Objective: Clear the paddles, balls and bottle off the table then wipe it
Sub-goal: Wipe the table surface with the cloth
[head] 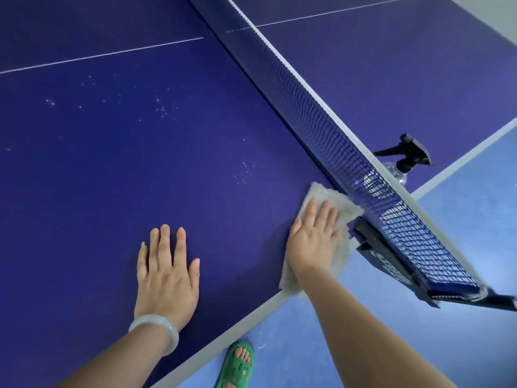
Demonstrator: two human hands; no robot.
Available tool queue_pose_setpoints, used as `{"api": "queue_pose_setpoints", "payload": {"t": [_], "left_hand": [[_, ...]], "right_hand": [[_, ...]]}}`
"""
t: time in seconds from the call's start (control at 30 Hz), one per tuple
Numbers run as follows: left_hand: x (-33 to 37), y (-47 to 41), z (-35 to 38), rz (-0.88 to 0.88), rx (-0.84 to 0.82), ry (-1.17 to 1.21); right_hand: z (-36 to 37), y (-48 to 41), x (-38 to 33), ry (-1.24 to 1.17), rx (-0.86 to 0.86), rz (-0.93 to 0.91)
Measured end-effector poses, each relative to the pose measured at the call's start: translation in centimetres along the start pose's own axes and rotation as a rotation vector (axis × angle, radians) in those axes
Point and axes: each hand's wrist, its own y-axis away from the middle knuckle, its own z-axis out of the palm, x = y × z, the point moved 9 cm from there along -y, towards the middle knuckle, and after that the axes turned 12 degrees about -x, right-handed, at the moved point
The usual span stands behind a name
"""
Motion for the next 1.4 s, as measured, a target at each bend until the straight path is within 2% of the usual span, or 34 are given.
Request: {"api": "queue_pose_setpoints", "payload": {"t": [0.1, 0.17, 0.33, 0.57, 0.73, 0.83, 1.0, 1.13, 1.23, 1.4], "left_hand": [[0.1, 0.1, -0.2, -0.005, 0.004, 0.005], [0.1, 0.0, -0.3, -0.003, 0.006, 0.002], [0.1, 0.0, -0.1, -0.006, -0.001, -0.01], [0.1, 0.0, 0.0, -0.006, 0.002, -0.009], [0.2, 0.0, 0.0, -0.007, -0.001, -0.009], [0.1, 0.1, 0.1, -0.011, -0.002, -0.01], [0.0, 0.1, 0.3, -0.004, 0.006, -0.021], [0.1, 0.1, 0.2, 0.001, 0.022, -0.019], [0.1, 0.1, 0.3, 0.001, 0.02, -0.012], [0.1, 0.2, 0.1, 0.004, 0.038, -0.009]], "right_hand": [[1.7, 2.1, -3.6, 0.063, -0.016, -0.264], [1.8, 2.1, -2.9, 0.11, -0.024, -0.348], [-0.7, -1.9, 3.3, 0.045, 0.032, -0.067], [-1.3, -3.4, 0.8, 0.153, 0.016, -0.316], [-1.8, -5.3, 0.8, 0.101, -0.017, -0.193], [-1.0, -3.1, 0.9, 0.084, -0.005, -0.151], [0.7, 1.9, 2.1, 0.09, 0.027, -0.187], [-0.4, -1.0, 1.6, 0.148, 0.005, -0.298], [-1.2, -3.3, 1.7, 0.167, -0.008, -0.279], [-0.5, -0.1, 3.0, 0.14, 0.041, -0.309]]}}
